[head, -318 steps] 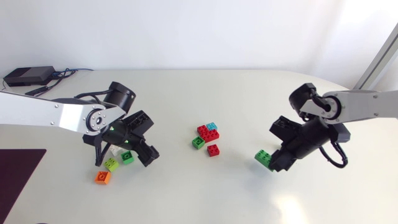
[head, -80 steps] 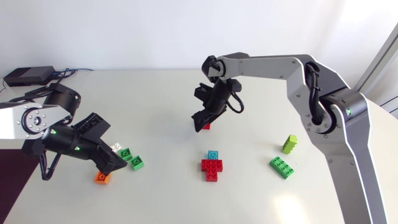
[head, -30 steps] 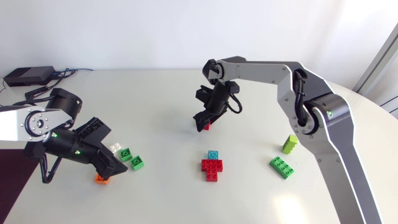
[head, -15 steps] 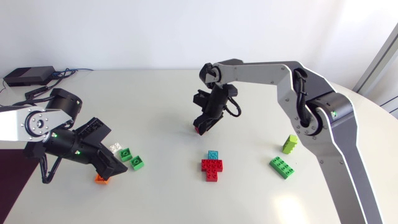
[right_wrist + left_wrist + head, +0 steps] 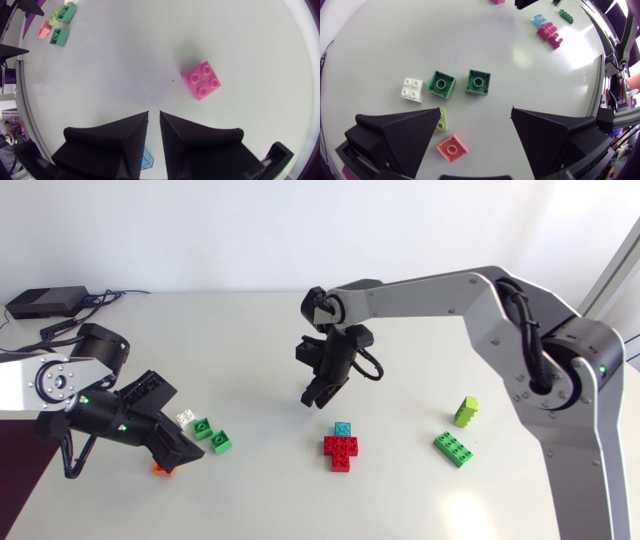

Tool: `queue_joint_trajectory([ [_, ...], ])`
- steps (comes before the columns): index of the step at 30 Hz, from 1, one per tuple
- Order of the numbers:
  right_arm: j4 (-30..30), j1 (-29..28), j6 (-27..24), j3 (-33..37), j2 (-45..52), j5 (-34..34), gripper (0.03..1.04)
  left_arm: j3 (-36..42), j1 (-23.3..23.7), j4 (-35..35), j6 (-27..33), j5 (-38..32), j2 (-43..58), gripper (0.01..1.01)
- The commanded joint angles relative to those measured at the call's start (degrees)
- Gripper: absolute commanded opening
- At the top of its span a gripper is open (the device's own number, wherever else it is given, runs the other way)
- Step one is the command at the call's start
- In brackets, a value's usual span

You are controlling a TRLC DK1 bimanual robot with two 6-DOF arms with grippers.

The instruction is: Sort duplo bricks by size, large to the right and small to the left

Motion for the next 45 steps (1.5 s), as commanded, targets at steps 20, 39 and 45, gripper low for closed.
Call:
queue_joint_trajectory([
  [20, -1.59, -2.21, 4.84, 18.21, 11.16, 5.41, 0.75, -1.25, 1.94, -0.73, 1.89, 1.56, -1.06, 0.985],
  [39, -5.28, -1.07, 7.12, 19.88, 12.83, 5.41, 0.75, -1.86, 2.02, -1.08, 2.06, 1.65, -1.24, 0.985],
  [45, -4.84, -1.07, 7.12, 17.69, 12.83, 5.32, 0.75, -2.04, 2.02, -1.08, 2.15, 1.92, -1.24, 0.985],
])
